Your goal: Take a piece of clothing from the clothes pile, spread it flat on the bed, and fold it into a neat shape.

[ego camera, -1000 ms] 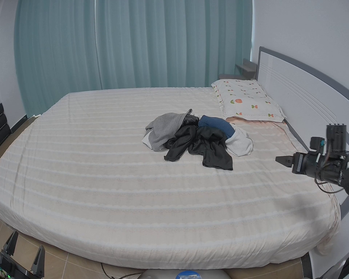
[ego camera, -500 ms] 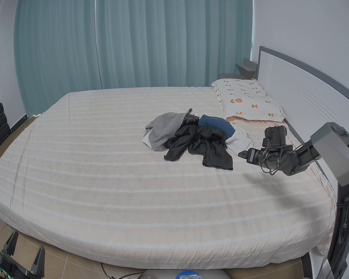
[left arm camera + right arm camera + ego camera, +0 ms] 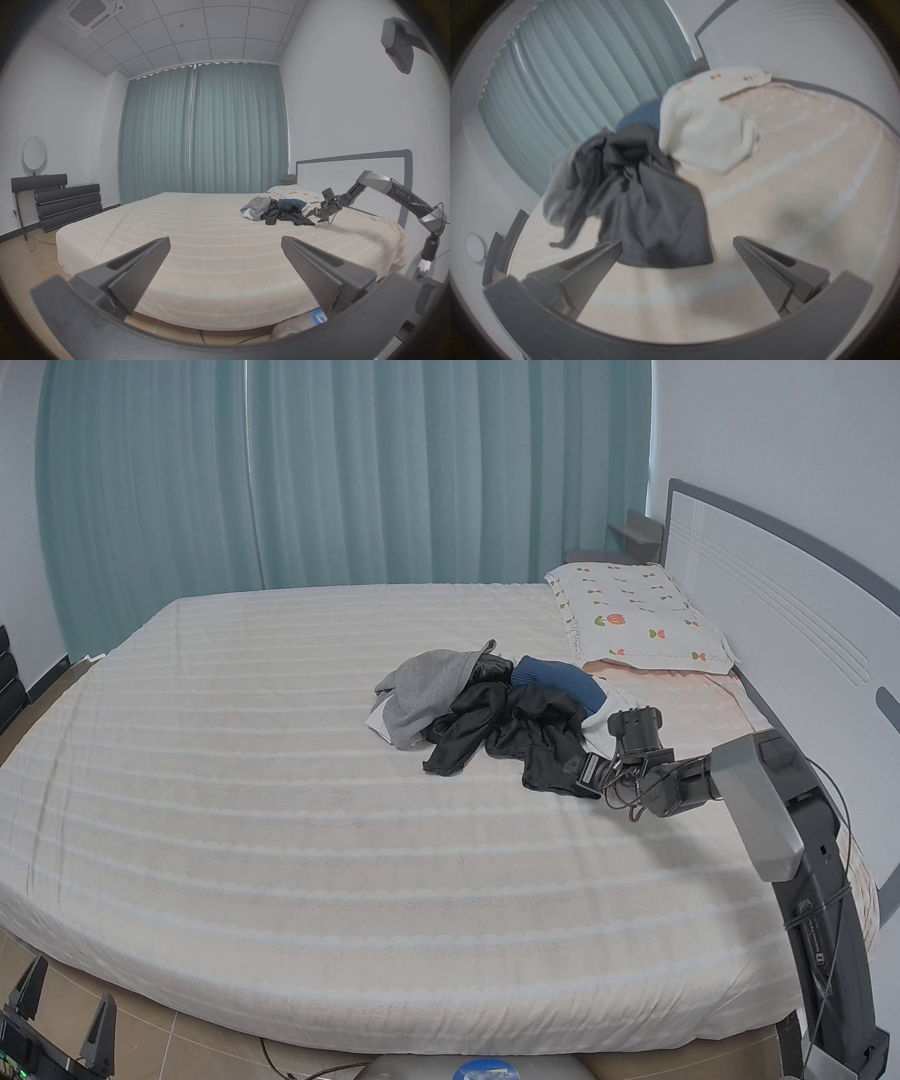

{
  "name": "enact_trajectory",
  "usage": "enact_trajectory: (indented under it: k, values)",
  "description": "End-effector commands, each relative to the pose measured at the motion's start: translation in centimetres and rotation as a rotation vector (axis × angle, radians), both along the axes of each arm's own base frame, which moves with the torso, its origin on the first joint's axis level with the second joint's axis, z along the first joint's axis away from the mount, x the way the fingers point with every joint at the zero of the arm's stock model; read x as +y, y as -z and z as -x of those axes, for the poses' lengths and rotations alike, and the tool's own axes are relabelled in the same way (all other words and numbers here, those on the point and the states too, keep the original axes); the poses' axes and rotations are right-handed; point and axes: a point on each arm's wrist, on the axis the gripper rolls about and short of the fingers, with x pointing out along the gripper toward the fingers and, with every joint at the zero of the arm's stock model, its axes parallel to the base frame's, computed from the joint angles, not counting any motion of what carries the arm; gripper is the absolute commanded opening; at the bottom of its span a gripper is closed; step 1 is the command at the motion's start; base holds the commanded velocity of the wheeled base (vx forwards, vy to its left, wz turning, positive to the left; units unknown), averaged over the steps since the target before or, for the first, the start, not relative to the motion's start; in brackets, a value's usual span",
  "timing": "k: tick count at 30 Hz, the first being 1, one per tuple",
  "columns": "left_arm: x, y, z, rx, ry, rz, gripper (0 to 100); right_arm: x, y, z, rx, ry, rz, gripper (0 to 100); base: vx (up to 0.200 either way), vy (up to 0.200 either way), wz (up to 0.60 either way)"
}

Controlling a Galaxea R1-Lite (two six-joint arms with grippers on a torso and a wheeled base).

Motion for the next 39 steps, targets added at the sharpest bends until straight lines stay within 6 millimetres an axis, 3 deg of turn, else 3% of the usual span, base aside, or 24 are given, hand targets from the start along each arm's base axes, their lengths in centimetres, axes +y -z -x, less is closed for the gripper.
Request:
enact_trajectory:
  k: [1, 4, 5, 18, 21, 25, 27, 28, 31, 33, 39]
  values:
    - [0.0, 0.4, 0.0, -0.003, 0.000, 0.001, 100, 0.9, 3.2, 0.0, 0.037, -0.011, 0.004, 100, 0.000, 0.000, 0.00]
    - [0.0, 0.5, 0.0, -0.002, 0.000, 0.002, 100, 1.0, 3.1, -0.1, 0.022, -0.013, -0.001, 100, 0.000, 0.000, 0.00]
    - [0.0, 0.4, 0.0, -0.002, 0.001, 0.002, 100, 1.0, 2.9, -0.2, 0.012, -0.013, -0.004, 0, 0.000, 0.000, 0.00]
    - [0.0, 0.4, 0.0, -0.002, -0.002, 0.002, 100, 1.6, 0.9, -0.4, -0.066, -0.013, -0.034, 0, 0.000, 0.000, 0.00]
    - [0.0, 0.4, 0.0, -0.002, -0.002, 0.004, 100, 1.7, -1.4, -0.1, -0.080, 0.006, -0.071, 0, 0.000, 0.000, 0.00]
    - [0.0, 0.4, 0.0, -0.002, -0.002, 0.005, 100, 1.8, -4.3, 2.6, -0.031, 0.025, -0.142, 0, 0.000, 0.000, 0.00]
    - [0.0, 0.4, 0.0, -0.002, -0.002, 0.005, 100, 1.8, -4.4, 2.7, -0.029, 0.026, -0.145, 0, 0.000, 0.000, 0.00]
    - [0.0, 0.4, 0.0, -0.003, -0.002, 0.007, 100, 1.1, -6.1, 5.0, 0.011, 0.000, -0.186, 0, 0.000, 0.000, 0.00]
    - [0.0, 0.5, 0.0, -0.002, -0.002, 0.008, 100, 0.5, -7.2, 6.8, 0.034, -0.040, -0.217, 0, 0.000, 0.000, 0.00]
    - [0.0, 0.4, 0.0, -0.003, -0.003, 0.030, 100, -0.3, -9.0, 10.1, 0.037, -0.095, -0.267, 0, 0.000, 0.000, 0.00]
    - [0.0, 0.4, 0.0, -0.005, -0.005, 0.024, 100, -0.9, -13.0, 16.3, -0.069, -0.206, -0.363, 0, 0.000, 0.000, 0.00]
